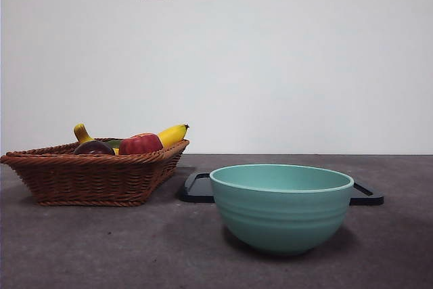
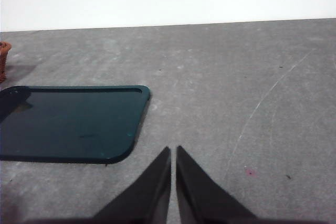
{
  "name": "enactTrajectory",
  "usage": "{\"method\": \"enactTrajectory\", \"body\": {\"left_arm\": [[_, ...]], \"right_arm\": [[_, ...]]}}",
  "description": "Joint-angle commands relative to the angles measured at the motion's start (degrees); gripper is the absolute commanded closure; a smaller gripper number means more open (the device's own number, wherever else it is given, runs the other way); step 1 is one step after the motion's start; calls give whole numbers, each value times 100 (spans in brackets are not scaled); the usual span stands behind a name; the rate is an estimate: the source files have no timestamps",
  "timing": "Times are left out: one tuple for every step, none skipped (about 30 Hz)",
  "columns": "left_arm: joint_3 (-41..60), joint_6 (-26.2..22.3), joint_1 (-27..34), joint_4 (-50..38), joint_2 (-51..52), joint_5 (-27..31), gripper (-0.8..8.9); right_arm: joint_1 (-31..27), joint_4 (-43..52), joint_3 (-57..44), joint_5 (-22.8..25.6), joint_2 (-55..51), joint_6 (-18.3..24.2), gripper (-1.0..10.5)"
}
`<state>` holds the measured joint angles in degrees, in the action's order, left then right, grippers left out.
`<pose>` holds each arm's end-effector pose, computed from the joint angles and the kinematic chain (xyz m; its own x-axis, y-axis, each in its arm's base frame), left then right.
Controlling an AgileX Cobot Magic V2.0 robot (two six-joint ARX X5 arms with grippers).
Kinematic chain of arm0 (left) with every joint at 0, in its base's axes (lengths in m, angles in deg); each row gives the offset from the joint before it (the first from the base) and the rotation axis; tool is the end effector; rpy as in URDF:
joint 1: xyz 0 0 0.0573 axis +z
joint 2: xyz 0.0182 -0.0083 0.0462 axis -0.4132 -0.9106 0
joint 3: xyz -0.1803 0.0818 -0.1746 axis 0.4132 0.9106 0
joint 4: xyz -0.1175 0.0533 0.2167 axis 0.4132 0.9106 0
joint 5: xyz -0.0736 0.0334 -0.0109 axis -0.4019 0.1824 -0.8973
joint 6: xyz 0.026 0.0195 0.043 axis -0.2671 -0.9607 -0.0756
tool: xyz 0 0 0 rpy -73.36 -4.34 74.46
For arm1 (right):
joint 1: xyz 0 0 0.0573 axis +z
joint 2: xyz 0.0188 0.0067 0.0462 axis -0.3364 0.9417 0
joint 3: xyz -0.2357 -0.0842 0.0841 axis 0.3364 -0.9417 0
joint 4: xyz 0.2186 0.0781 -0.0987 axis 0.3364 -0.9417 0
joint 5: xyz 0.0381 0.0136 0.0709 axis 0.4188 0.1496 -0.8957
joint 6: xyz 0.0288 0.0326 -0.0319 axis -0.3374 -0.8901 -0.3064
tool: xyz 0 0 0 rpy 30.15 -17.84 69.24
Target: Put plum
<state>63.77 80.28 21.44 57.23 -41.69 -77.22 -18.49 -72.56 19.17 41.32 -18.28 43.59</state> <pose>0.0947 -0.0035 0.1565 0.9880 -0.0004 -0.1542 0.0030 0.9999 0.0165 0.0956 0.0046 0.1530 0.9825 0.1094 -0.1508 -0.0912 0.9882 0.1228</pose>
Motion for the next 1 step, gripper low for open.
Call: {"method": "enactTrajectory", "body": {"left_arm": [[118,33,4,33,13,9,805]], "right_arm": [[4,44,-31,15,-9,-50,941]]}}
